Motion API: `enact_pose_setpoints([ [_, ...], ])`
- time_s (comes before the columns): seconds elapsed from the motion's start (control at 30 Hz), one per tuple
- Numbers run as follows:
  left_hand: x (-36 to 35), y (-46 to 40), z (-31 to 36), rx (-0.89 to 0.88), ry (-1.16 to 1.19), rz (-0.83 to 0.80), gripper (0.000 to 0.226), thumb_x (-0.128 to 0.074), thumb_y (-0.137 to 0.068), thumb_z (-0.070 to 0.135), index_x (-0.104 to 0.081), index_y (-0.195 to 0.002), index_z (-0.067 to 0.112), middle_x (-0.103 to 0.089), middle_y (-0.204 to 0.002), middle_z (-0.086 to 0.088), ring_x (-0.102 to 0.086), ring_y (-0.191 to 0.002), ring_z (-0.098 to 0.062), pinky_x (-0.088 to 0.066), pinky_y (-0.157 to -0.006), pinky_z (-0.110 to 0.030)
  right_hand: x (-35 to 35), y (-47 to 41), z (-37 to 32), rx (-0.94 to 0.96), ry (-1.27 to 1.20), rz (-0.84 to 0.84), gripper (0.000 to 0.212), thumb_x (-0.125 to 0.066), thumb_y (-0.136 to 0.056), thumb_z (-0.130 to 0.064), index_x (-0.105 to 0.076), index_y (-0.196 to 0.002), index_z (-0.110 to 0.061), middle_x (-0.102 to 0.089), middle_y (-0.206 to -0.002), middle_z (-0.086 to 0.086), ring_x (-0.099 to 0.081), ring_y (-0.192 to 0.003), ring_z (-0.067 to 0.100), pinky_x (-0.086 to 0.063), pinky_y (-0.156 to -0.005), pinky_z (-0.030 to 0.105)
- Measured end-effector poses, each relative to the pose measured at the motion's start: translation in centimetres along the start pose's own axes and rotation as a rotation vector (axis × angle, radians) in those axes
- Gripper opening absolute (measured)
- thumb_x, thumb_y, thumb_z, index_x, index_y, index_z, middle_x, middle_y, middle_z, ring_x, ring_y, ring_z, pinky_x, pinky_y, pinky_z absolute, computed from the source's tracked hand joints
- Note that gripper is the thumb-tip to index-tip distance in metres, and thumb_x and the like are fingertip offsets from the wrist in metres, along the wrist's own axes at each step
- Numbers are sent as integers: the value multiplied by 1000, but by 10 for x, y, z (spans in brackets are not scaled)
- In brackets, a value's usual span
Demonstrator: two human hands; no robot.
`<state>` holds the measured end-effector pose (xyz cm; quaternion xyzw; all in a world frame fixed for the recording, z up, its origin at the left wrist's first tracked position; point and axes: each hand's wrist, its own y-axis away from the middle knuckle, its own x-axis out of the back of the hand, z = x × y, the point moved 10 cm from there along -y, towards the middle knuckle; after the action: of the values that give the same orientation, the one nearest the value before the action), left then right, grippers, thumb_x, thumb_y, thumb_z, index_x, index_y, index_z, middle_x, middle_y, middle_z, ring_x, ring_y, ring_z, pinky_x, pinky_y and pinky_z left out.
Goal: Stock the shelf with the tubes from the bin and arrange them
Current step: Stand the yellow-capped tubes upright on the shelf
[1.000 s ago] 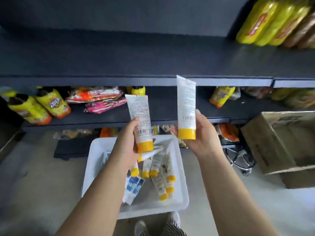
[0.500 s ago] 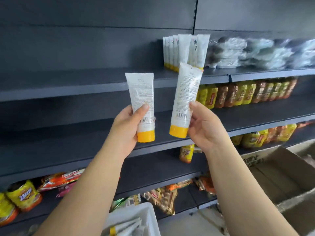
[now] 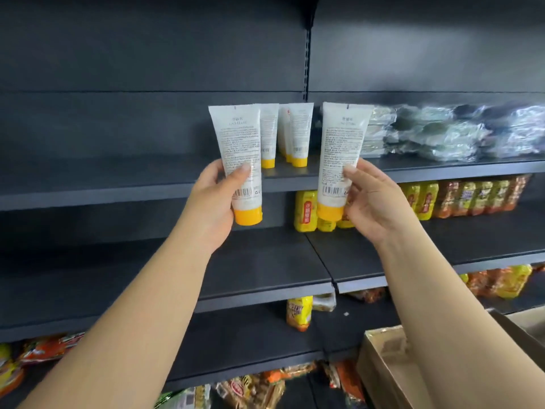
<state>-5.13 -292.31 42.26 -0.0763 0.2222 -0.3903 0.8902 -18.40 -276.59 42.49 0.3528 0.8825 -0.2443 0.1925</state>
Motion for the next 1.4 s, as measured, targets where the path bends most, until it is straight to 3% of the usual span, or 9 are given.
enact_pose_setpoints([
  [0.2, -26, -40, 8, -89, 4, 0, 16, -51, -92, 11, -61, -96, 21, -71, -85, 14, -68, -79, 0, -55, -76, -23, 24, -45, -19, 34, -4, 0, 22, -45, -93, -2, -63, -96, -13, -73, -80, -4, -67, -72, 7, -50, -83, 28],
  [0.27, -30, -56, 6, -104, -10, 0, 17, -50, -93, 10, -62, -97, 22, -72, -82, 15, -68, -79, 1, -55, -80, -24, 26, -62, -18, 31, 8, -7, 22, -45, -93, -3, -64, -96, -14, -73, -80, -4, -67, -70, 6, -52, -78, 28],
  [0.43, -36, -103, -9, -108, -20, -18, 19, -50, -93, 10, -62, -102, 21, -69, -93, 12, -69, -80, 0, -56, -70, -20, 28, -117, -5, 47, 3, -26, 23, -44, -93, -3, -64, -93, -14, -73, -75, -5, -69, -67, 7, -56, -71, 28],
  [0.53, -35, -136, -23, -98, -18, 0, 19, -50, -93, 9, -61, -105, 19, -67, -98, 9, -66, -89, -4, -54, -80, -23, 27, -156, 7, 54, -35, -36, 24, -43, -93, 0, -63, -93, -13, -74, -74, -3, -70, -67, 8, -57, -63, 23],
  [0.7, -33, -185, -47, -67, -97, 32, 22, -52, -92, 10, -59, -110, 19, -65, -105, 6, -62, -101, -11, -49, -93, -33, 30, -213, 36, 41, 7, -55, 27, -42, -93, -1, -65, -99, -13, -73, -90, 1, -69, -81, 14, -58, -72, 28],
  [0.8, -33, -201, -61, -26, -98, 20, 25, -52, -92, 9, -59, -114, 16, -65, -105, 5, -61, -103, -13, -47, -96, -36, 35, -229, 50, 24, 60, -50, 26, -42, -94, -1, -64, -104, -11, -72, -94, 4, -69, -80, 17, -58, -70, 30],
  [0.93, -32, -207, -76, -2, -77, -11, 20, -51, -92, 10, -59, -107, 21, -65, -105, 7, -60, -104, -11, -47, -97, -34, 39, -235, 63, 10, 115, -79, 27, -40, -94, -3, -62, -107, -9, -67, -108, 12, -63, -94, 27, -50, -91, 41],
  [1.23, -30, -208, -83, -11, -120, -2, 34, -52, -91, 16, -53, -125, 17, -62, -116, 6, -57, -112, -12, -44, -99, -31, 42, -234, 65, 40, 79, -70, 29, -39, -95, -4, -61, -114, -12, -65, -114, 8, -60, -108, 25, -45, -100, 43],
  [1.4, -29, -208, -86, 20, -158, 23, 35, -52, -92, 19, -52, -126, 16, -61, -117, 6, -57, -111, -12, -44, -98, -31, 42, -231, 63, 50, 89, -45, 28, -41, -96, -4, -63, -109, -15, -68, -110, 4, -61, -106, 23, -48, -96, 39],
])
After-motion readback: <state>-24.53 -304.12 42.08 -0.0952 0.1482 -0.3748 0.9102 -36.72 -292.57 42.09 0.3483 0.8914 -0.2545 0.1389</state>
